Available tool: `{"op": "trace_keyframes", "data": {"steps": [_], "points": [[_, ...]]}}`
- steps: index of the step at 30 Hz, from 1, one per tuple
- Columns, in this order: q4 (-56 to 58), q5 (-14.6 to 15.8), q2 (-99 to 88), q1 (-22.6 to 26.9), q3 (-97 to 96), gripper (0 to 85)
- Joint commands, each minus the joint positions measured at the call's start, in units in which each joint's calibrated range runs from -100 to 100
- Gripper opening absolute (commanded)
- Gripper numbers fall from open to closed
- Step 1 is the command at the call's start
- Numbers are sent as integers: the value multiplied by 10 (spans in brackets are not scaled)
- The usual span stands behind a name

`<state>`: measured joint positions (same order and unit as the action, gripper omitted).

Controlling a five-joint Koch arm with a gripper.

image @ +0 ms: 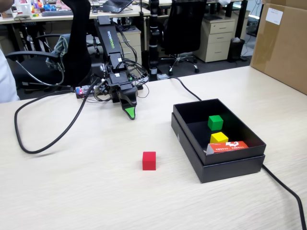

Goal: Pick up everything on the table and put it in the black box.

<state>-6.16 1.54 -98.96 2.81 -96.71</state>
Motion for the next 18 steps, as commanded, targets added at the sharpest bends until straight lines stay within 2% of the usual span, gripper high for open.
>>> {"op": "trace_keyframes", "data": {"steps": [1, 9, 10, 18], "points": [[24, -1, 2, 1, -7, 483], [36, -1, 2, -6, 12, 473], [91, 1, 3, -11, 54, 473], [298, 21, 91, -19, 323, 475]]}}
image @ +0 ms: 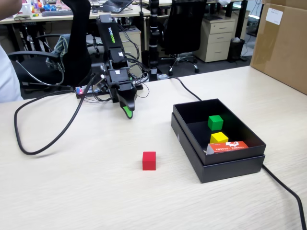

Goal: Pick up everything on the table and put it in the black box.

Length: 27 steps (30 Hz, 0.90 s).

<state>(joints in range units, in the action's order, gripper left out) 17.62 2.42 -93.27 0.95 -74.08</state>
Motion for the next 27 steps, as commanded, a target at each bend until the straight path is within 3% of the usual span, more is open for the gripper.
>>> {"op": "trace_keyframes", "data": {"steps": [1, 12, 27], "points": [[84, 15, 57, 0, 139, 475], [363, 54, 517, 6, 734, 476], [488, 76, 1043, 4, 1163, 476]]}}
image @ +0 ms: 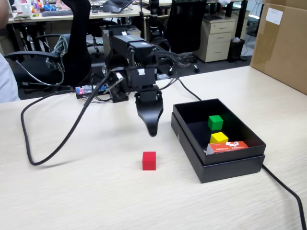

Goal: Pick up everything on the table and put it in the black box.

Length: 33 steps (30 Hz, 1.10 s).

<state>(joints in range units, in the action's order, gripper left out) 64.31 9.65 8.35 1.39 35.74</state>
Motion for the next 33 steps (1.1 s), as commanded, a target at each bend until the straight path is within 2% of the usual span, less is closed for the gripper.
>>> {"op": "trace_keyframes", "data": {"steps": [1, 20, 33], "points": [[23, 3, 44, 0, 73, 477], [26, 8, 221, -9, 122, 469], [27, 21, 198, -13, 108, 15]]}}
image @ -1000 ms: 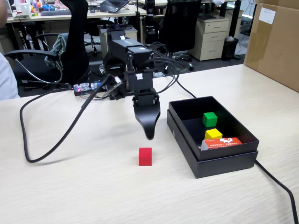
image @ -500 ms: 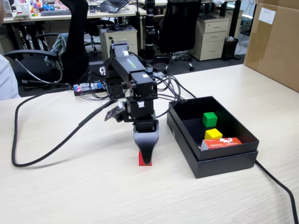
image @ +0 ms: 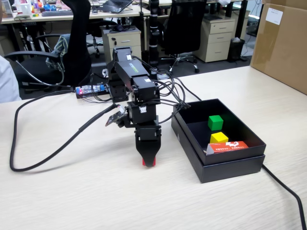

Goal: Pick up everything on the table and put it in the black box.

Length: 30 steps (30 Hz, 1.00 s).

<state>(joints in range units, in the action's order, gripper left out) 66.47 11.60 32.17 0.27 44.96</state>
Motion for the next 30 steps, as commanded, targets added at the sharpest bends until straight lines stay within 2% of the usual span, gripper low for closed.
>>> {"op": "trace_keyframes", "data": {"steps": [1, 6, 10, 13, 14, 19, 26, 30], "points": [[5, 1, -61, 0, 6, 9], [7, 0, -236, 21, -51, 9], [12, -1, -428, 69, -75, 9], [13, -1, -492, 108, -76, 9], [13, -1, -498, 135, -62, 9], [13, -1, -361, 172, -23, 9], [13, 1, -166, 175, -11, 9], [13, 1, -133, 175, -14, 12]]}}
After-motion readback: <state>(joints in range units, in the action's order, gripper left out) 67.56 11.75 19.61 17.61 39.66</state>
